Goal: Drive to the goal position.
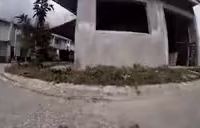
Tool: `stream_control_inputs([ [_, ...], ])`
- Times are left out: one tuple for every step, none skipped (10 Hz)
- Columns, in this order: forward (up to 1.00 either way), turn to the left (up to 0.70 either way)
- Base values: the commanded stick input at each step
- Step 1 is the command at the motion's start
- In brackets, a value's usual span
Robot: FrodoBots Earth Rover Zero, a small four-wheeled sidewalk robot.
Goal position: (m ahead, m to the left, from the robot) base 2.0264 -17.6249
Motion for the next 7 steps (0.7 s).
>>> stream_control_inputs([
  [0.00, -1.00],
  [0.00, -1.00],
  [0.00, -1.00],
  [0.00, -1.00],
  [0.00, -1.00],
  [0.00, -1.00],
  [0.00, -1.00],
])
